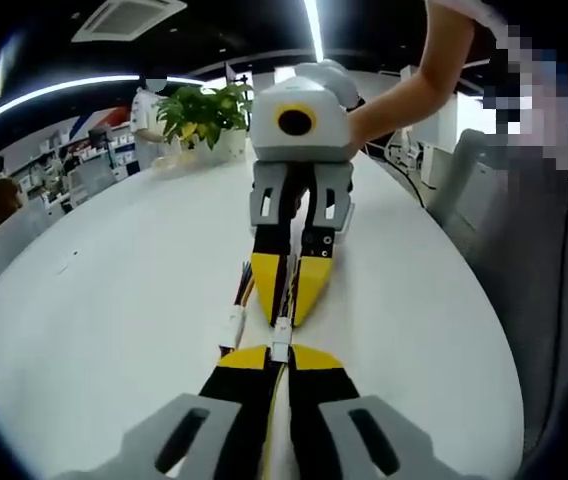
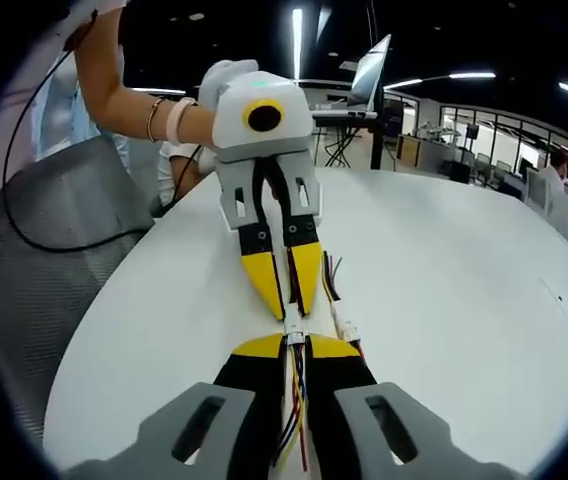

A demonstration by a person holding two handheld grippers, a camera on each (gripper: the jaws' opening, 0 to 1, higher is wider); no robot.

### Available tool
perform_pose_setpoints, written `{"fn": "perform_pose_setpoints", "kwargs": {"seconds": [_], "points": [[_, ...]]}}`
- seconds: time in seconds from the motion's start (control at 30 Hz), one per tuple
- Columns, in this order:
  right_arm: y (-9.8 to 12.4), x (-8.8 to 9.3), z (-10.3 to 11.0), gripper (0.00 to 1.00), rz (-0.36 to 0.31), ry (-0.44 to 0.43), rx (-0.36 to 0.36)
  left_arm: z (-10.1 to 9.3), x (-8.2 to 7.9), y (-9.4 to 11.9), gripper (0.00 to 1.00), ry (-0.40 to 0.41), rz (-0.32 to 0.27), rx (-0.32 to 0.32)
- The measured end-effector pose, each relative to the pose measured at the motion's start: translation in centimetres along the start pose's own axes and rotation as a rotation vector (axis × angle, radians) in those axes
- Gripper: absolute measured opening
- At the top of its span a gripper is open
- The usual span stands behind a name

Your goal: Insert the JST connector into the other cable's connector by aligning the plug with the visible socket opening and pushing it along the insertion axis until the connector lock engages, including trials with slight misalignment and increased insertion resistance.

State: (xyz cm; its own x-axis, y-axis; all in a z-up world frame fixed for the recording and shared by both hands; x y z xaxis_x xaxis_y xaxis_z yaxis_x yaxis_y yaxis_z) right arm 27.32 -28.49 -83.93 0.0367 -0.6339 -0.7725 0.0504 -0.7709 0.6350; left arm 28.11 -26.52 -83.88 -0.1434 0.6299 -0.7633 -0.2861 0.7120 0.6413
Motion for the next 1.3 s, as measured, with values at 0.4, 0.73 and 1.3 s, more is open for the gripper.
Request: {"fn": "perform_pose_setpoints", "kwargs": {"seconds": [0.4,0.73,1.3], "points": [[0.1,0.4,0.0,0.06,0.015,-0.019,0.008,-0.4,-0.2,0.3,0.0,0.0,0.014,-0.008],[0.4,0.4,-0.1,0.09,0.012,-0.03,0.021,-0.7,-0.6,0.9,0.04,0.014,0.012,-0.022],[2.5,-1.3,-0.7,0.11,-0.044,-0.059,0.087,-0.7,-2.5,3.1,0.14,0.048,-0.024,-0.09]]}}
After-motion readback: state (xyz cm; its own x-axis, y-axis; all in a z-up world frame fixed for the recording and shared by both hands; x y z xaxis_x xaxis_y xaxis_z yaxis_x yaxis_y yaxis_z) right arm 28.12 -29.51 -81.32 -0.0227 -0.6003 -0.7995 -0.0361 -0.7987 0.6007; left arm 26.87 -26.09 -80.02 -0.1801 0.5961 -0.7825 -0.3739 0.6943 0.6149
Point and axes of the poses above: the point that each gripper's makers call its tool centre point, and the gripper's own axes: y roughly backward along the fingers, z roughly to its left, x roughly out of its underside, the point moved 1 cm from there along y, roughly backward along the fingers, and after that the axes turned 7 degrees about z, right-handed, at the moved point
